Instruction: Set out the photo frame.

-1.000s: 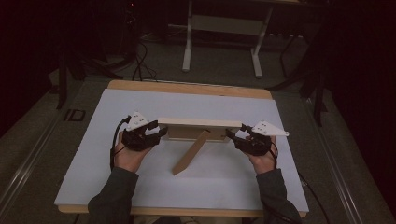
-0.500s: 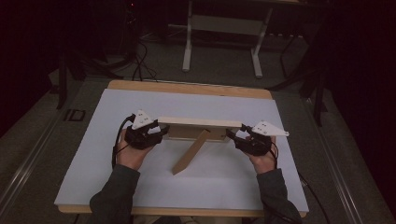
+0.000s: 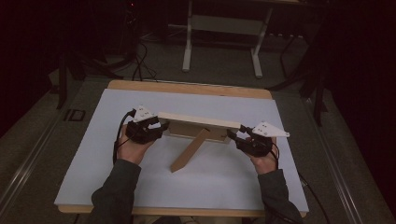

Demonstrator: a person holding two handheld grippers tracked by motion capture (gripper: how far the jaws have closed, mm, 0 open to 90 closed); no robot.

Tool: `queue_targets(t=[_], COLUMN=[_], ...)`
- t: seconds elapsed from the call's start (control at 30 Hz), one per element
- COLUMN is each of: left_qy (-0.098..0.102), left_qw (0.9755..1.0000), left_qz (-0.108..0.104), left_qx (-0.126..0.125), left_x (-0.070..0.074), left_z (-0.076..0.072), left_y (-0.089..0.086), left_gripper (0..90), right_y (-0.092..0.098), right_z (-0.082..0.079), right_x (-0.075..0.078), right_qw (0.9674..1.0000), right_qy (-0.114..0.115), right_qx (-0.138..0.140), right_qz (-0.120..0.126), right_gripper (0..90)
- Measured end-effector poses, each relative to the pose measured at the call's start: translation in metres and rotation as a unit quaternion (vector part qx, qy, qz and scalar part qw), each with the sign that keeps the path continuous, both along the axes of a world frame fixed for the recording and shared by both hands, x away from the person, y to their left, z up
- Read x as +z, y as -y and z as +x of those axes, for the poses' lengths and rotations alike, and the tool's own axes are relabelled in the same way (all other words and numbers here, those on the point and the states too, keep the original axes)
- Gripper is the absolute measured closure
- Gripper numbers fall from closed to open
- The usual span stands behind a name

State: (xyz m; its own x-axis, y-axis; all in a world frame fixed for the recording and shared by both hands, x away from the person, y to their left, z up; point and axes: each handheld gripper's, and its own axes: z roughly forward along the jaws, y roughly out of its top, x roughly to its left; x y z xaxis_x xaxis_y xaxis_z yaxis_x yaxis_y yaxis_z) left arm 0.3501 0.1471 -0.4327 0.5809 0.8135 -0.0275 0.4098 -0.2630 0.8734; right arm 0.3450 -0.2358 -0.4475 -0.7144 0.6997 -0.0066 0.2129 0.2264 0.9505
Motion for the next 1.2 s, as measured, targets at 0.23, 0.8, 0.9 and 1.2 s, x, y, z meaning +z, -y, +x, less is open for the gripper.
queue_targets(t=[0.23, 0.8, 0.9, 1.2], left_qy=[-0.009, -0.021, -0.022, -0.031], left_qw=[0.9999, 0.9995, 0.9995, 0.9991], left_qz=[-0.008, -0.018, -0.018, -0.023], left_qx=[0.008, 0.013, 0.015, 0.018], left_x=[0.001, 0.001, 0.001, 0.001], left_z=[0.013, 0.043, 0.048, 0.062], left_y=[-0.001, 0.003, 0.004, 0.008], left_gripper=[57.5, 60.2, 60.3, 60.2], right_y=[0.0, -0.01, -0.012, -0.021], right_z=[-0.003, -0.015, -0.017, -0.026], right_x=[0.0, 0.003, 0.003, 0.003], right_qw=[1.0, 0.9997, 0.9996, 0.9991], right_qy=[0.001, 0.003, 0.003, 0.004], right_qx=[0.002, 0.022, 0.024, 0.038], right_qz=[0.004, -0.011, -0.011, -0.016], right_gripper=[58.4, 62.1, 62.6, 64.7])
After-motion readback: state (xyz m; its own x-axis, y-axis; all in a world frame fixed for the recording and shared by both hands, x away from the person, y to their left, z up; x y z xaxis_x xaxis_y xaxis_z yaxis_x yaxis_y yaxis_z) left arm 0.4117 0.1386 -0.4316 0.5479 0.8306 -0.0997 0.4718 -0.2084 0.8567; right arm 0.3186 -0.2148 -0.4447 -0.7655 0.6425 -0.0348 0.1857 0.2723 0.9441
